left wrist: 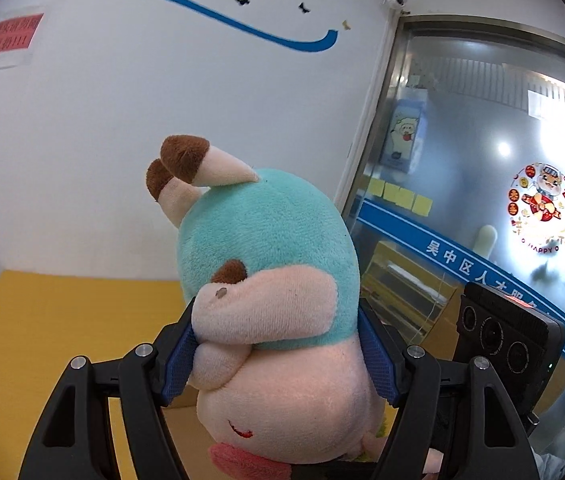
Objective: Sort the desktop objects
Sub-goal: 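Lift the pig plush with both grippers and carry it over the box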
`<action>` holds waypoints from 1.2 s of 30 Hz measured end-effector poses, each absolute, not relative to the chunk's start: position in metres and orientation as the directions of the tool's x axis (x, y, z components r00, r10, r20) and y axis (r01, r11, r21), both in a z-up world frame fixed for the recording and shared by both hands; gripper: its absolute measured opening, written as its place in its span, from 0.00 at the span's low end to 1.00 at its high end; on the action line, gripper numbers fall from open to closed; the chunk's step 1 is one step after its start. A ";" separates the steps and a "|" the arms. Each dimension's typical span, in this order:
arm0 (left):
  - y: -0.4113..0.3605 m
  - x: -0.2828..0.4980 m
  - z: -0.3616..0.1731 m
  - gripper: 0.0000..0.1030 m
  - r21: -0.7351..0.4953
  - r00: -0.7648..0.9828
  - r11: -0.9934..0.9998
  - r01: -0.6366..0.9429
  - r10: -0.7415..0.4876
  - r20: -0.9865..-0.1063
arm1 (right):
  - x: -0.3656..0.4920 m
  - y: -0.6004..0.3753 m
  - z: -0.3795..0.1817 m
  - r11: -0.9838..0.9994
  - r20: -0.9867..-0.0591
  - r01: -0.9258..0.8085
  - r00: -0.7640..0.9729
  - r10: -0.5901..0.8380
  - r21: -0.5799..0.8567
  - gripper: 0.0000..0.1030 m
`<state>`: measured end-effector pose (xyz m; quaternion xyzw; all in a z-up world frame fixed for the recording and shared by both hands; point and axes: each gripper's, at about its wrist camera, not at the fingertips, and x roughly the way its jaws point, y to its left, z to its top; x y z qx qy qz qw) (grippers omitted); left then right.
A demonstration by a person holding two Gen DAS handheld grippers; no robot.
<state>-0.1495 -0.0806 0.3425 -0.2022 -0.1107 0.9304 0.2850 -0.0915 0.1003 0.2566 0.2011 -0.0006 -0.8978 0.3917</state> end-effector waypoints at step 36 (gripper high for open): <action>-0.045 -0.282 0.033 0.74 -0.169 -0.435 -0.958 -0.230 0.257 -0.863 | -0.264 0.037 -0.067 -0.679 -0.706 0.519 -0.186 -0.683 0.520 0.72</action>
